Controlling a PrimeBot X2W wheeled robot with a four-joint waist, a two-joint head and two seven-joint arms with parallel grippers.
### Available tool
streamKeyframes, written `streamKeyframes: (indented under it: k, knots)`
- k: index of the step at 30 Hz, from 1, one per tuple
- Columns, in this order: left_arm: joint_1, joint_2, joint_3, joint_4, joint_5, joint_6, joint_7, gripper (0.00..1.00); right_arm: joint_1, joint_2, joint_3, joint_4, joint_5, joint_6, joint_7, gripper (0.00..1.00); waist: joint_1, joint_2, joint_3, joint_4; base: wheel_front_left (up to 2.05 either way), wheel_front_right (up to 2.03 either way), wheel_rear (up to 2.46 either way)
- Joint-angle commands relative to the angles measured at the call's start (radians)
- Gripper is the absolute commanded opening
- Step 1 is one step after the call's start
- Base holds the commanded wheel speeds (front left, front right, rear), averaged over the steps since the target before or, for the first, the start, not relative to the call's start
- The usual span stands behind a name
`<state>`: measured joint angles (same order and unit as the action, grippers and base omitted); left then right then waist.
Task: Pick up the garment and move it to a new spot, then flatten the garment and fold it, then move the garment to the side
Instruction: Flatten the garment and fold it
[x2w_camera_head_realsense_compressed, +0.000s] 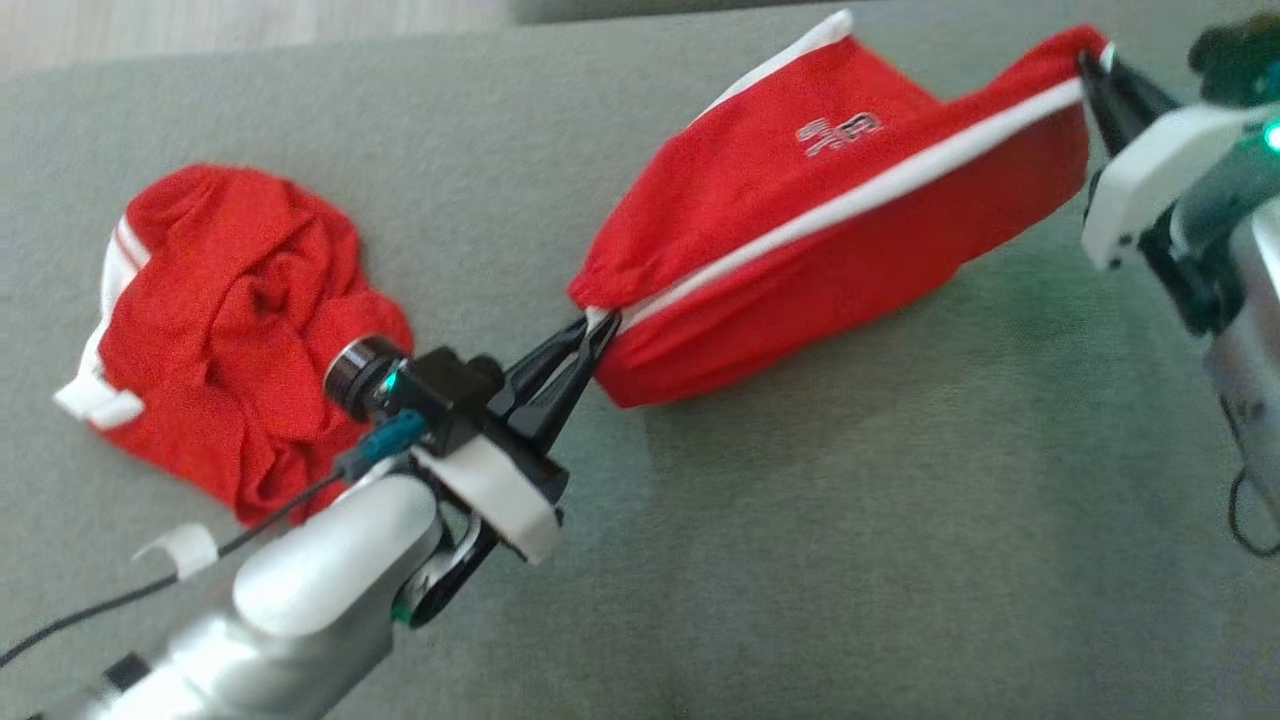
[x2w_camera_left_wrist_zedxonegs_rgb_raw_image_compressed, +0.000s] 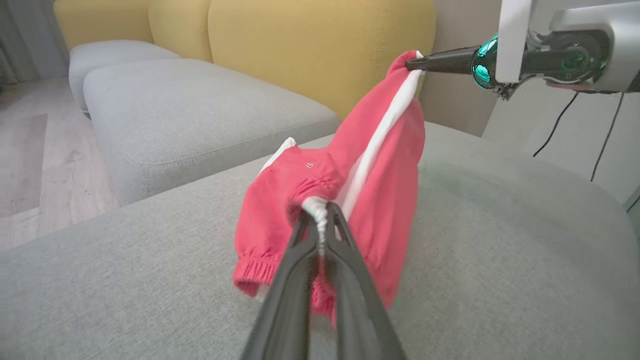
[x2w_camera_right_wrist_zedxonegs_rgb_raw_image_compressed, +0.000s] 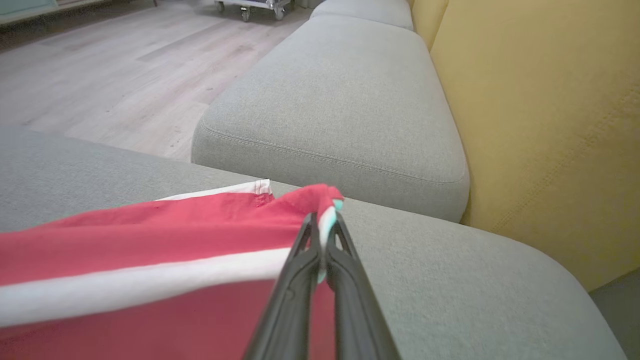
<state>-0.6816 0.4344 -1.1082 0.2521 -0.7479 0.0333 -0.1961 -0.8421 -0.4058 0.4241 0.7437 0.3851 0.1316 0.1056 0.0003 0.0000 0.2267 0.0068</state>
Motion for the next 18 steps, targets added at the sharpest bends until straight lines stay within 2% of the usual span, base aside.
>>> streamKeyframes:
  k: [1, 9, 10, 18]
  knots:
    - [-0.072, 0.002, 0.042, 0.000, 0.004, -0.008, -0.008, 0.00, -0.067, 0.003, -0.001, 0.002, -0.023, -0.001, -0.008, 0.00, -0.0003, 0.0000, 0.058, 0.058, 0.00, 0.00, 0.00]
    - [-0.147, -0.081, 0.050, 0.093, 0.006, -0.029, -0.020, 0.00, -0.201, 0.011, 0.023, 0.135, -0.086, -0.001, -0.026, 0.00, -0.0003, 0.0000, 0.139, 0.130, 0.00, 0.00, 0.00]
    - [-0.169, -0.104, 0.048, 0.120, 0.011, -0.038, -0.023, 0.00, -0.233, 0.009, 0.033, 0.176, -0.104, -0.001, -0.034, 0.00, -0.0003, 0.0000, 0.160, 0.147, 0.00, 0.00, 0.00]
    - [-0.249, -0.181, 0.031, 0.229, 0.035, -0.083, -0.037, 0.00, -0.332, 0.019, 0.071, 0.316, -0.123, -0.001, -0.084, 0.00, -0.0003, 0.0000, 0.223, 0.195, 0.00, 0.00, 0.00]
